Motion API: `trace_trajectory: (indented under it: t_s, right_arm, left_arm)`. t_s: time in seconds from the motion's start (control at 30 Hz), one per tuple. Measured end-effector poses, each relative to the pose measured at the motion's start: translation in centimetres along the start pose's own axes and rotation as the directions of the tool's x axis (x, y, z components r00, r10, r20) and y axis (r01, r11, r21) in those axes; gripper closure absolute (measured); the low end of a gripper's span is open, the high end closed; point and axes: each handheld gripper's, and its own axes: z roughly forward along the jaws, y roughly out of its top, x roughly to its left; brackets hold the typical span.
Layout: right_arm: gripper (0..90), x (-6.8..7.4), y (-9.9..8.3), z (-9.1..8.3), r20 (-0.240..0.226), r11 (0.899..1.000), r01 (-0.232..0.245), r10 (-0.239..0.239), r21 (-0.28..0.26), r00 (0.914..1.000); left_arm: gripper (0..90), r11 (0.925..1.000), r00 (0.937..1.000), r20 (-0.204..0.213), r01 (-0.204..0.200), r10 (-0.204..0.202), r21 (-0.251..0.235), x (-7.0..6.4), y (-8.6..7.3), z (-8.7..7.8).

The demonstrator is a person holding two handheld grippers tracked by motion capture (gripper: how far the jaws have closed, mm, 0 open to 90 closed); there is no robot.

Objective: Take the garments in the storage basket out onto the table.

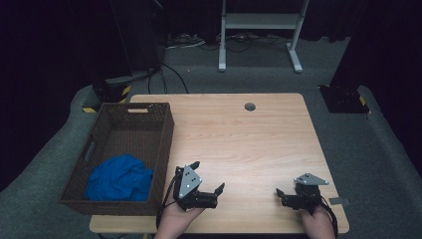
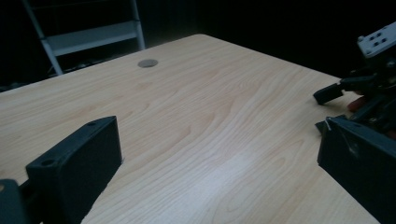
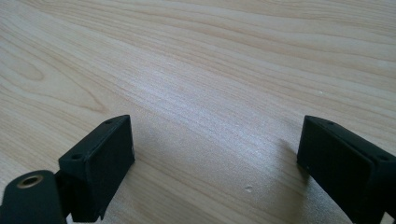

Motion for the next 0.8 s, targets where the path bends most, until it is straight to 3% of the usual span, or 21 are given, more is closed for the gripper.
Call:
trace_trajectory:
  t_s: [0.27, 0.47, 0.63, 0.7, 0.8]
  right_arm:
    - [10.8, 0.0, 0.0, 0.0, -0.003, 1.000, 0.003, -0.003, 0.000, 1.0000]
    - [10.7, 0.0, 0.0, 0.0, -0.003, 1.000, 0.003, -0.003, 0.000, 1.0000]
    - [10.8, 0.0, 0.0, 0.0, -0.003, 1.000, 0.003, -0.003, 0.000, 1.0000]
    - [10.8, 0.0, 0.0, 0.0, -0.003, 1.000, 0.003, -0.003, 0.000, 1.0000]
    - [10.7, 0.0, 0.0, 0.0, -0.004, 1.000, 0.004, -0.004, 0.000, 1.0000]
  left_arm:
    - [0.0, 0.9992, 0.9999, 0.015, 0.007, -0.007, -0.039, 0.0, 0.7, -1.0]
    - [0.2, 0.9992, 0.9993, 0.028, 0.024, -0.024, -0.031, 0.1, 1.2, -1.7]
    - [0.4, 0.9994, 0.9996, 0.002, 0.029, -0.029, -0.017, 0.3, 1.8, -2.4]
    - [1.4, 0.9982, 0.9981, -0.016, 0.059, -0.059, -0.009, 0.6, 2.1, -3.0]
    - [1.6, 0.9982, 0.9976, -0.038, 0.058, -0.059, -0.012, 1.0, 2.4, -3.7]
